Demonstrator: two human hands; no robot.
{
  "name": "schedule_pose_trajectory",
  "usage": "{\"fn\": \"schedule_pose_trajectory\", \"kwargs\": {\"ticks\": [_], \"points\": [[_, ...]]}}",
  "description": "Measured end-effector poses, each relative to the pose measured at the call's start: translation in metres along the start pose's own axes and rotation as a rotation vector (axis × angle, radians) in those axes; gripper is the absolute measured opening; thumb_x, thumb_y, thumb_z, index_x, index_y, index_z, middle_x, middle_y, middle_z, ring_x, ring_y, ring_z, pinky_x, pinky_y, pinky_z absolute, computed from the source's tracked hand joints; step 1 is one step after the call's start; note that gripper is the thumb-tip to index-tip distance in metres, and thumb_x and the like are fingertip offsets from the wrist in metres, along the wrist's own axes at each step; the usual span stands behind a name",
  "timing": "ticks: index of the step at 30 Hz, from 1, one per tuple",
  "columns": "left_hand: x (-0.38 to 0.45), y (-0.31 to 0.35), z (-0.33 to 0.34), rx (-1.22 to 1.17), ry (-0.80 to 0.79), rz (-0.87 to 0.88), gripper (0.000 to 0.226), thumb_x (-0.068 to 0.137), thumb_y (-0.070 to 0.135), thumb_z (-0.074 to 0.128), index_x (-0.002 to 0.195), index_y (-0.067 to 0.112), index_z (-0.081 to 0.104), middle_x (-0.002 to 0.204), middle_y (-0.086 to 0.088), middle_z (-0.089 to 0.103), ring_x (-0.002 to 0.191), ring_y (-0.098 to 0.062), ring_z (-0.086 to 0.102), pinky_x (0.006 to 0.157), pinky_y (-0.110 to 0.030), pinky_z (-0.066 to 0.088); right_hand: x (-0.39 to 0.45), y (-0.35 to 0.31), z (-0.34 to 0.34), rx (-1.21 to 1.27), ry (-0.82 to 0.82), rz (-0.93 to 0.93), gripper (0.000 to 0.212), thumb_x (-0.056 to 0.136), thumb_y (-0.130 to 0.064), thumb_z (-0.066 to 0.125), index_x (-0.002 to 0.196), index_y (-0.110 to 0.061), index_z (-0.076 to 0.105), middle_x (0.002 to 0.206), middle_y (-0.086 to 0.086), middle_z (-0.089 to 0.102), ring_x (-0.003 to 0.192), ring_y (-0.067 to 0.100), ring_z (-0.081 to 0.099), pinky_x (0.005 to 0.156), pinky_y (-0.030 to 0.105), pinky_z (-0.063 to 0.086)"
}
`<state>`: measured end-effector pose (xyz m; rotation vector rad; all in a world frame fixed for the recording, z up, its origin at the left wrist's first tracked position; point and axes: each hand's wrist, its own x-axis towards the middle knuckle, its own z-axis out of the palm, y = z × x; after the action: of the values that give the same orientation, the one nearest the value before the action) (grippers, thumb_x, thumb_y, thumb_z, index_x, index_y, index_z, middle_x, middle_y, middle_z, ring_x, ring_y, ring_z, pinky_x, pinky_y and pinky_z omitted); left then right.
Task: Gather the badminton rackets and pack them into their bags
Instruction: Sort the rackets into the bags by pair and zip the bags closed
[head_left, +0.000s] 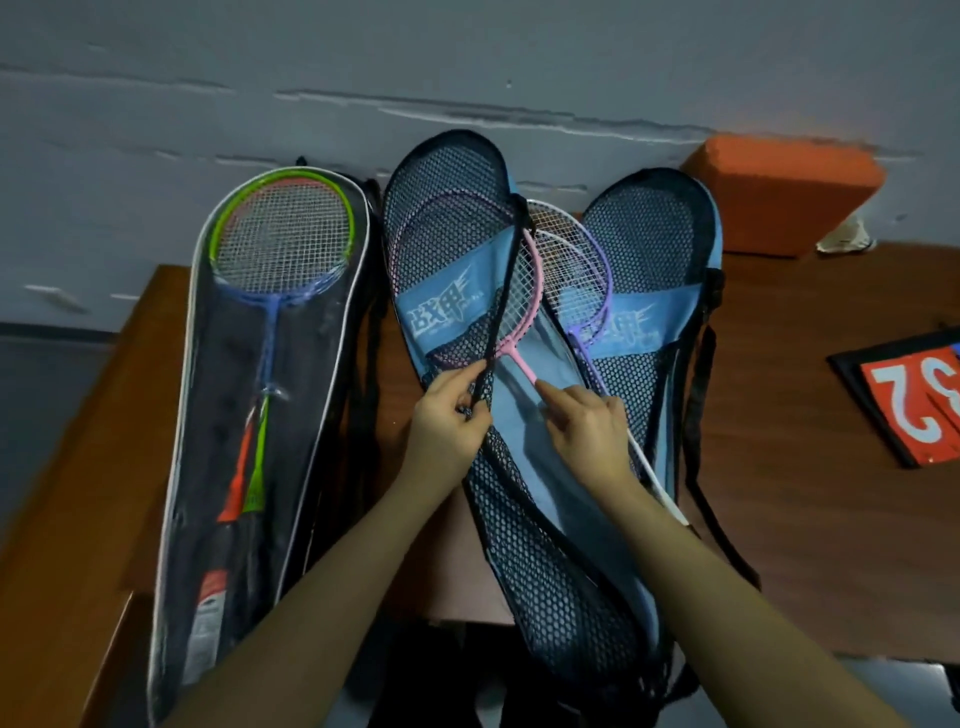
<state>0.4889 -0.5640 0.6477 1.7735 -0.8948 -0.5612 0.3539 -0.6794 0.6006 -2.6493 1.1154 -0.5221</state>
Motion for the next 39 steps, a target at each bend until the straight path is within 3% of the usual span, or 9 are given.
{"fn": "schedule_pose_trajectory", "kwargs": {"ticks": [3,6,8,12,16,25,31,36,39], "points": [[0.003,-0.009,0.010,0.011,-0.006,-0.030,0.040,0.086,0.000,0.055,0.126,0.004,0.053,0.089,0.006,0.044,0.064,-0.006,0.045,0.064,-0.014,0.040,0.001,0.004,0.003,0.008,-0.053,0.039,0.034,0.079,-0.015,0.063,0.112,-0.019,0.066,0.078,0.005,0.066,0.069,0.028,0.060,0.072,0.040,0.039],[0.005,-0.009,0.026,0.070,-0.046,-0.063,0.040,0.088,0.005,0.054,0.128,0.009,0.051,0.098,0.000,0.047,0.078,-0.015,0.050,0.078,-0.031,0.048,-0.001,0.009,-0.009,0.028,-0.151,0.078,0.034,0.086,-0.029,0.059,0.119,-0.022,0.062,0.100,0.003,0.065,0.094,0.027,0.058,0.079,0.036,0.026],[0.006,-0.006,0.035,0.111,-0.071,-0.078,0.043,0.090,0.009,0.054,0.132,0.009,0.048,0.109,-0.005,0.049,0.086,-0.015,0.052,0.086,-0.032,0.048,-0.008,0.017,-0.017,0.019,-0.201,0.064,0.036,0.088,-0.033,0.057,0.124,-0.025,0.058,0.110,0.000,0.062,0.103,0.024,0.054,0.079,0.033,0.020],[-0.006,-0.003,0.048,0.217,-0.192,-0.067,0.050,0.093,0.020,0.052,0.139,0.010,0.036,0.127,-0.007,0.043,0.108,-0.019,0.050,0.094,-0.031,0.044,-0.043,0.042,-0.037,0.004,-0.217,0.060,0.040,0.087,-0.038,0.048,0.122,-0.024,0.060,0.109,-0.002,0.061,0.102,0.023,0.056,0.076,0.031,0.021],[-0.039,-0.002,0.065,0.330,-0.254,0.001,0.056,0.093,0.029,0.050,0.142,0.014,0.029,0.125,-0.006,0.041,0.114,-0.021,0.044,0.096,-0.037,0.041,-0.096,0.063,-0.063,0.037,-0.205,0.012,0.038,0.090,-0.042,0.043,0.121,-0.026,0.060,0.106,-0.006,0.061,0.101,0.016,0.055,0.076,0.030,0.026],[-0.157,0.011,0.127,0.431,-0.200,0.196,0.054,0.087,0.040,0.046,0.126,0.003,0.052,0.105,-0.014,0.052,0.094,-0.031,0.053,0.082,-0.043,0.048,-0.185,0.113,-0.111,0.146,-0.305,-0.057,0.048,0.086,-0.051,0.045,0.127,-0.028,0.055,0.111,-0.003,0.060,0.104,0.018,0.056,0.078,0.038,0.039],[-0.200,0.015,0.152,0.647,-0.149,0.033,0.058,0.076,0.034,0.069,0.125,0.008,0.053,0.102,-0.017,0.053,0.090,-0.034,0.052,0.077,-0.042,0.047,-0.212,0.128,-0.119,0.175,-0.392,-0.133,0.065,0.081,-0.061,0.044,0.138,-0.031,0.042,0.125,-0.006,0.053,0.114,0.014,0.050,0.085,0.035,0.034],[-0.211,0.019,0.156,0.717,-0.199,-0.075,0.058,0.082,0.024,0.065,0.134,0.009,0.044,0.110,-0.017,0.052,0.103,-0.033,0.048,0.088,-0.040,0.041,-0.229,0.131,-0.128,0.144,-0.428,-0.170,0.075,0.078,-0.064,0.049,0.144,-0.033,0.031,0.137,-0.005,0.043,0.117,0.016,0.047,0.082,0.031,0.027],[-0.211,0.018,0.155,0.690,-0.231,-0.029,0.050,0.083,0.015,0.063,0.131,0.009,0.048,0.106,-0.016,0.055,0.098,-0.033,0.052,0.081,-0.040,0.044,-0.241,0.134,-0.130,0.155,-0.413,-0.152,0.077,0.077,-0.062,0.054,0.144,-0.035,0.027,0.139,-0.007,0.040,0.119,0.014,0.046,0.080,0.032,0.028]]}}
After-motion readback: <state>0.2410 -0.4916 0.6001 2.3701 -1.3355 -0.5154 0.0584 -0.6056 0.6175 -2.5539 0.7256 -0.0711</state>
